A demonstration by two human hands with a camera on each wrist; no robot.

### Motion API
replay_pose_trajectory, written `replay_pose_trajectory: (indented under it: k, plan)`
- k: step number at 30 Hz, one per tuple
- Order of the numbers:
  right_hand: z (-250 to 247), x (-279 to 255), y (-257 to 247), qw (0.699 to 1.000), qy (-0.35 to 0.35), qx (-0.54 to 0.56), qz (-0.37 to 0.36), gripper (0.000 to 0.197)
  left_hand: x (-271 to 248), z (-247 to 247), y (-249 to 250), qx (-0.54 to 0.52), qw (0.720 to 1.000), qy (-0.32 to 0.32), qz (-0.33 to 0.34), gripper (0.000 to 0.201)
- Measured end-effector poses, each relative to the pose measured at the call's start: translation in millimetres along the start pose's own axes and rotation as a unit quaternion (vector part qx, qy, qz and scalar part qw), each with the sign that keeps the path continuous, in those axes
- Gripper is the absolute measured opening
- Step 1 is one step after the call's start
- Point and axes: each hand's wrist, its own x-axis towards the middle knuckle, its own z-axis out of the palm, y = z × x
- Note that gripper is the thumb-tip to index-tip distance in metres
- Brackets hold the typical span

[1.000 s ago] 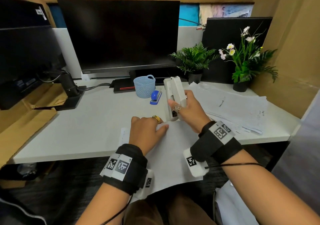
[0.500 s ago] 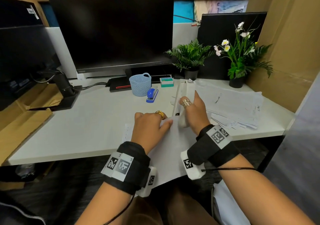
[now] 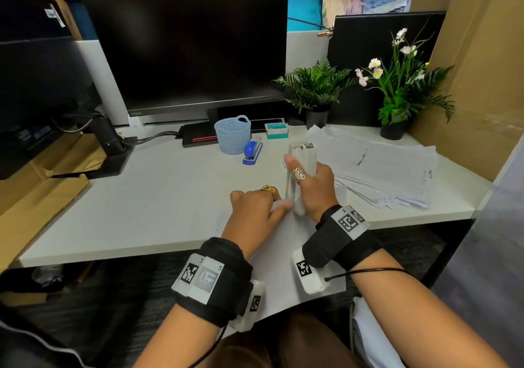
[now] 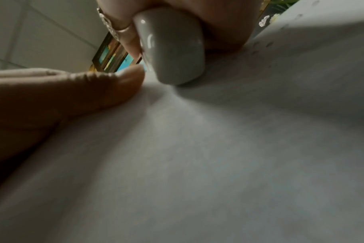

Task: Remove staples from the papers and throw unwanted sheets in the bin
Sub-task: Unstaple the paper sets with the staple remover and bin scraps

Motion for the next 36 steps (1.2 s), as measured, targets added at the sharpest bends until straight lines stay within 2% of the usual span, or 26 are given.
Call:
replay_pose_trajectory:
  k: [5, 9, 13, 16, 21, 25, 28, 30, 32, 33, 36]
  plan:
    - [-0.7, -0.2, 9.8, 1.000, 0.008, 0.001, 0.018, 0.034, -3.1, -6.0, -9.1, 0.038, 0.999, -0.031, -0.006, 0.030]
    - [-5.6, 0.1, 10.2, 0.997, -0.020, 0.028, 0.075, 0.039, -2.6, -8.2, -12.9, 0.057, 0.997, -0.048, 0.000, 0.030]
    - [-9.3, 4.8, 7.5, 0.992, 0.007, 0.065, 0.111, 0.044, -4.4, -5.1, -12.3, 0.050, 0.997, -0.050, 0.010, 0.029]
    - [-8.1, 2.7, 6.9, 0.994, 0.003, 0.047, 0.096, 0.044, -4.0, -4.0, -10.3, 0.044, 0.998, -0.041, 0.014, 0.028]
    - [-3.8, -1.5, 7.5, 0.998, 0.007, 0.025, 0.064, 0.028, -4.5, -5.4, -9.2, 0.055, 0.998, -0.035, 0.013, 0.030]
    - [5.3, -2.9, 8.3, 0.998, 0.009, 0.016, 0.054, 0.046, -6.3, -5.5, -8.4, 0.102, 0.994, -0.036, 0.016, 0.031]
    - [12.4, 5.1, 8.7, 0.995, -0.034, -0.021, 0.091, 0.033, -5.5, -2.4, -11.9, 0.147, 0.988, -0.036, 0.001, 0.034]
    - [19.3, 19.6, 9.9, 0.984, -0.080, -0.058, 0.151, 0.041, -5.1, -1.3, -19.8, 0.142, 0.989, -0.042, -0.017, 0.035]
    - [24.4, 39.4, 14.3, 0.968, -0.100, -0.107, 0.202, 0.067, -5.2, -0.7, -28.8, 0.143, 0.988, -0.054, -0.027, 0.035]
    - [25.5, 47.4, 14.5, 0.957, -0.114, -0.153, 0.218, 0.069, -5.6, -0.8, -32.6, 0.150, 0.986, -0.059, -0.030, 0.034]
    - [25.4, 64.3, 16.5, 0.893, -0.178, -0.357, 0.209, 0.047, -6.8, -1.4, -41.1, 0.160, 0.984, -0.066, -0.032, 0.034]
